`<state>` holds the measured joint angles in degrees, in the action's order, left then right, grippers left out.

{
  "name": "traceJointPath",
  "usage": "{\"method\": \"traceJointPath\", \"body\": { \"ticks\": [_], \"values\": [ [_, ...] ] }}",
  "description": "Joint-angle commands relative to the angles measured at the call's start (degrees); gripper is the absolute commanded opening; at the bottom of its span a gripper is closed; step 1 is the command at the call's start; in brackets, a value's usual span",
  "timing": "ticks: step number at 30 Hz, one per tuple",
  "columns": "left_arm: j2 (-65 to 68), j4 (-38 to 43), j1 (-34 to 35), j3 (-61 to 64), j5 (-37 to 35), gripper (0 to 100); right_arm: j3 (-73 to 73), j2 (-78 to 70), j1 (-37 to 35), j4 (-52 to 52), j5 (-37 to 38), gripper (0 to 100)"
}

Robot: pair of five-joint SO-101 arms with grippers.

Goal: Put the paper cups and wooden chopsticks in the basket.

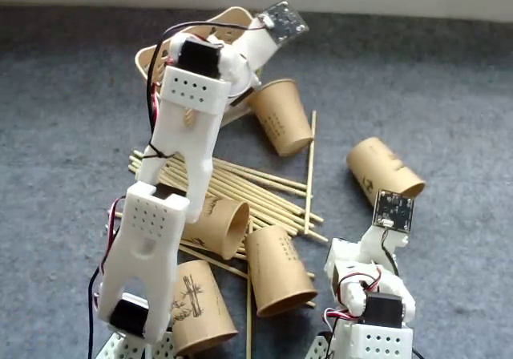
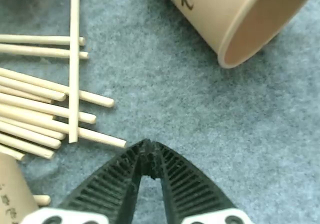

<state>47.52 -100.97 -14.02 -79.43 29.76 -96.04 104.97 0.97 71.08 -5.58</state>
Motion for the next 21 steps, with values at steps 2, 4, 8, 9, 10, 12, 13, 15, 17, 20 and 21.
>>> {"method": "traceJointPath", "body": {
  "ticks": [2,4,8,9,10,12,13,15,17,20,21],
  "values": [
    [-1.98,-0.26,-3.03,-0.22,0.53,1,-6.46,0.31,0.48,0.57,-0.44,0.5],
    [-3.47,-0.26,-3.74,2.95,0.53,1,-6.46,0.31,0.48,0.57,-0.44,0.5],
    [-9.27,-0.26,-5.49,11.82,0.70,1,-6.46,0.31,0.48,0.57,-0.44,0.5],
    [-11.03,-0.26,-5.85,13.93,0.88,1,-6.46,0.31,0.48,0.57,-0.44,0.5],
    [-12.62,-0.18,-6.46,15.87,1.58,1,-6.46,0.31,0.48,0.57,-0.44,0.5],
    [-15.52,-0.18,-7.34,20.09,2.81,1,-6.46,0.31,0.48,0.57,-0.44,0.5],
    [-16.84,-0.09,-7.60,22.20,2.90,1,-6.46,0.31,0.48,0.57,-0.44,0.5],
    [-18.68,0.00,-7.69,25.45,3.16,1,-6.46,0.31,0.48,0.57,-0.44,0.5],
    [-19.74,0.00,-7.52,27.65,3.16,1,-6.46,0.31,0.48,0.57,-0.44,0.5],
    [-20.26,0.00,-7.25,28.70,3.16,1,-6.46,0.31,0.48,0.57,-0.44,0.5],
    [-20.35,0.00,-7.25,28.70,3.16,1,-6.46,0.31,0.48,0.57,-0.44,0.5]
  ]
}}
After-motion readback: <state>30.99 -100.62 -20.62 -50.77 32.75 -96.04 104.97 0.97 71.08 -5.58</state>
